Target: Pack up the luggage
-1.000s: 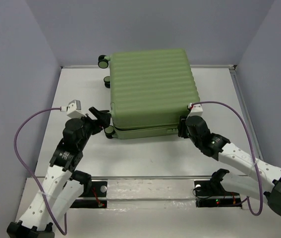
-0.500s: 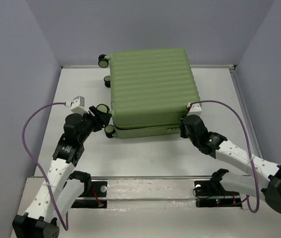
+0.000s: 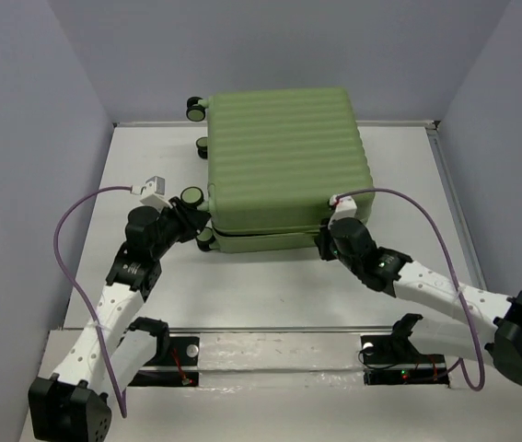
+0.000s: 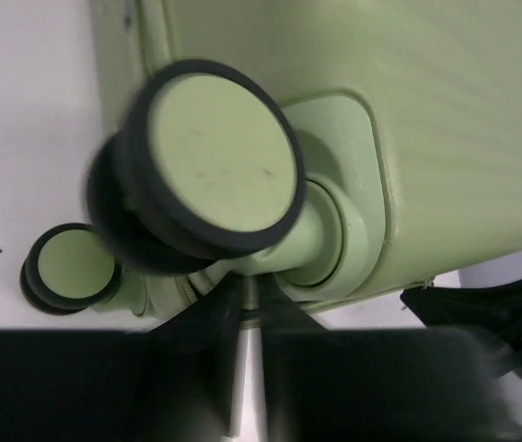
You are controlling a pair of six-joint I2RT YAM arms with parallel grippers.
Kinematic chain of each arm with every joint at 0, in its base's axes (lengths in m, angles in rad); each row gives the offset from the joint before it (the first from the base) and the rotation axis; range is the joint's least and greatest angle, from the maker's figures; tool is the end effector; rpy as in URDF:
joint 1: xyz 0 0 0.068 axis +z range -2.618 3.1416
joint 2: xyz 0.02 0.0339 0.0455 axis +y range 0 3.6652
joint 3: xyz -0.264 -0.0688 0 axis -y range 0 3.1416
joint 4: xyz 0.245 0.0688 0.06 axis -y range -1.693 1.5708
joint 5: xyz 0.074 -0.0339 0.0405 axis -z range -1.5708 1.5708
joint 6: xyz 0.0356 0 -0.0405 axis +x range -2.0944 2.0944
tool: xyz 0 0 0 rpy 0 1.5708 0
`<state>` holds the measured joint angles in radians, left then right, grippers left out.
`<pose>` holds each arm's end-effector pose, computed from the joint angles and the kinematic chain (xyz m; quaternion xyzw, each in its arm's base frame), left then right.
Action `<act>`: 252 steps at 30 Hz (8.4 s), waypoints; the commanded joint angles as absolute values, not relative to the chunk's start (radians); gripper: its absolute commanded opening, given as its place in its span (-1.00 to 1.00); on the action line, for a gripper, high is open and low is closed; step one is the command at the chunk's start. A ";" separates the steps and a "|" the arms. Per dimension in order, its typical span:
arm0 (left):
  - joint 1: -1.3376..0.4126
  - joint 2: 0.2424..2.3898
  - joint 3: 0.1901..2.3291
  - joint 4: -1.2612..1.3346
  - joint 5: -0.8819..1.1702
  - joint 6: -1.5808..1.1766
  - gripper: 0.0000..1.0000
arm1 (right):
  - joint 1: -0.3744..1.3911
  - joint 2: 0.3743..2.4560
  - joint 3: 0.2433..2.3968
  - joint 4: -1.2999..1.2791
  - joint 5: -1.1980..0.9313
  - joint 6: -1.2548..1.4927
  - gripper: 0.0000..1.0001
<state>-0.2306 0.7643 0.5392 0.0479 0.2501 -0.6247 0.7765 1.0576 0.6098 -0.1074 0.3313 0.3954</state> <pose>0.1814 -0.0516 0.2809 -0.0705 0.7619 -0.3511 0.5397 0.1713 0.1520 0.2347 -0.0845 0.8614 0.1452 0.4793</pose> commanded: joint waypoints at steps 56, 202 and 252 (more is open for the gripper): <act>-0.052 1.014 1.032 -0.058 0.270 -0.494 0.98 | 1.212 0.816 0.518 -0.135 0.498 0.675 0.93; -1.172 0.988 0.739 0.083 -0.005 -0.557 0.23 | 0.801 0.801 0.302 0.252 -0.181 0.423 -0.13; -1.172 1.293 1.020 1.146 0.065 -0.965 -0.89 | 1.551 1.598 0.521 1.718 0.635 0.223 -0.86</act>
<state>-1.1263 1.2541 0.8619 0.1905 0.0589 -0.8650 1.4658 1.4418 0.2623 1.1961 0.9802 0.3779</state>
